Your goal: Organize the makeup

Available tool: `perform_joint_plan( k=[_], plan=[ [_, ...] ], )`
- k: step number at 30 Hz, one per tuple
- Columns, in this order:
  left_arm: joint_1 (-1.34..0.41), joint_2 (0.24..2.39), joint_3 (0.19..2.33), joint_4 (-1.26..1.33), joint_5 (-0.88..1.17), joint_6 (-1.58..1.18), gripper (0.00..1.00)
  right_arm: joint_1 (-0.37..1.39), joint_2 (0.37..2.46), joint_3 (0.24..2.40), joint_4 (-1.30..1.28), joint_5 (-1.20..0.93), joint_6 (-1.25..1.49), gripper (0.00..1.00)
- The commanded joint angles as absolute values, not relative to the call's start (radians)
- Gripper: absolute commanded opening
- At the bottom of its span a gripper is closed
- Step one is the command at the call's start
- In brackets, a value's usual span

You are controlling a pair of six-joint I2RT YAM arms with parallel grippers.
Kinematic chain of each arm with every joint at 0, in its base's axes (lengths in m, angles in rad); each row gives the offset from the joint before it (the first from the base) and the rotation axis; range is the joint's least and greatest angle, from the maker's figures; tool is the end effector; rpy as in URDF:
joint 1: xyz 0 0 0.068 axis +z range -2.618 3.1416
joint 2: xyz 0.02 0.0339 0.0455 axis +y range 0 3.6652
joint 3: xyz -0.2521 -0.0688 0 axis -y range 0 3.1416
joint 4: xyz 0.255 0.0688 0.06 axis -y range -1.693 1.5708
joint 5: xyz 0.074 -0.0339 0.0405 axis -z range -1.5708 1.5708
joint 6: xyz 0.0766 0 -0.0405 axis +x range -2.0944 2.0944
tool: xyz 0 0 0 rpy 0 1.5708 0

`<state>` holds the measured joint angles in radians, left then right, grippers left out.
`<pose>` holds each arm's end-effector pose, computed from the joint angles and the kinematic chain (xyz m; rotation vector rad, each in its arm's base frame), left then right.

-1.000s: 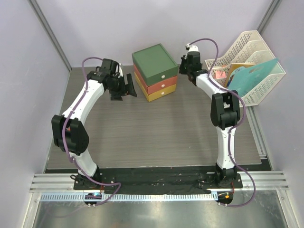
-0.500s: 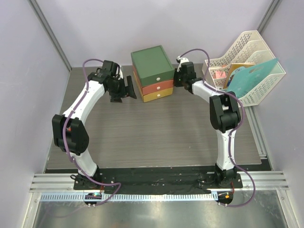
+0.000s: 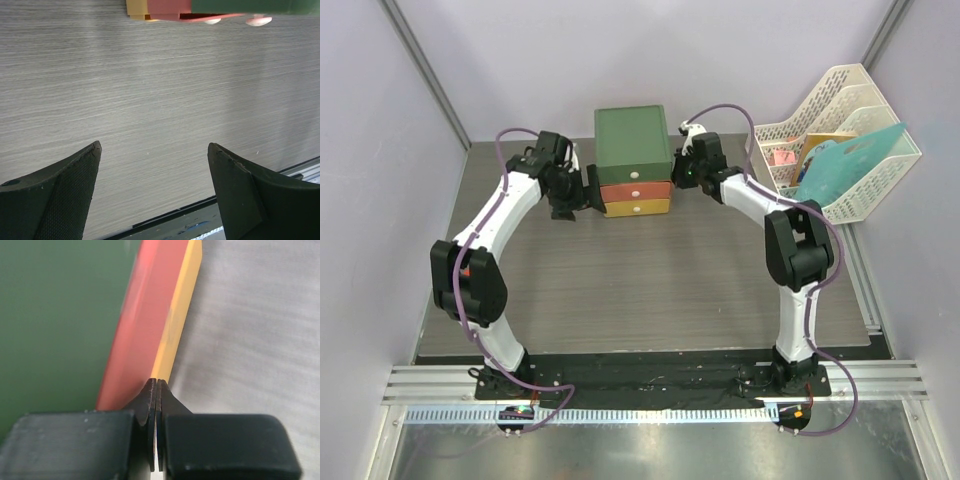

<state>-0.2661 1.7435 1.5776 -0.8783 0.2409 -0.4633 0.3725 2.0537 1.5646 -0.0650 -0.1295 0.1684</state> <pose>0.3804 -0.1226 0.2506 -0.1768 2.6750 -0.5606 0.4788 0.1977 0.1910 -0.2966 2.1334 0.4549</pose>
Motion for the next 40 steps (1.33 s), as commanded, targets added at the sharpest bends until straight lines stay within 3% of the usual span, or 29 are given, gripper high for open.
perform_joint_plan(
  k=[1,20,23,24,26,29,31,32,40],
  plan=[
    [-0.265,1.671,1.559,-0.881,0.221,-0.436,0.87,0.383,1.89,1.487,-0.087,-0.153,0.199,0.01],
    [-0.265,1.522,1.292,-0.824,0.218,-0.387,0.89,0.506,1.33,0.876,-0.29,-0.08,0.239,0.04],
    [-0.265,1.506,1.273,-0.828,0.218,-0.382,0.9,0.511,1.249,0.818,-0.33,-0.072,0.278,0.16],
    [-0.265,1.502,1.27,-0.83,0.218,-0.38,0.9,0.509,1.229,0.805,-0.342,-0.074,0.288,0.27],
    [-0.265,1.496,1.262,-0.83,0.216,-0.38,0.9,0.511,1.178,0.779,-0.371,-0.066,0.296,0.39],
    [-0.265,1.491,1.255,-0.836,0.21,-0.373,0.9,0.511,1.135,0.764,-0.402,-0.02,0.311,0.73],
    [-0.267,1.491,1.256,-0.842,0.196,-0.368,0.9,0.511,1.103,0.762,-0.41,0.035,0.314,0.87],
    [-0.265,1.491,1.255,-0.844,0.193,-0.365,0.89,0.512,1.095,0.764,-0.411,0.05,0.313,1.0],
    [-0.265,1.437,1.226,-0.831,0.173,-0.331,0.91,0.511,1.137,0.837,-0.41,0.127,0.319,1.0]
  ],
)
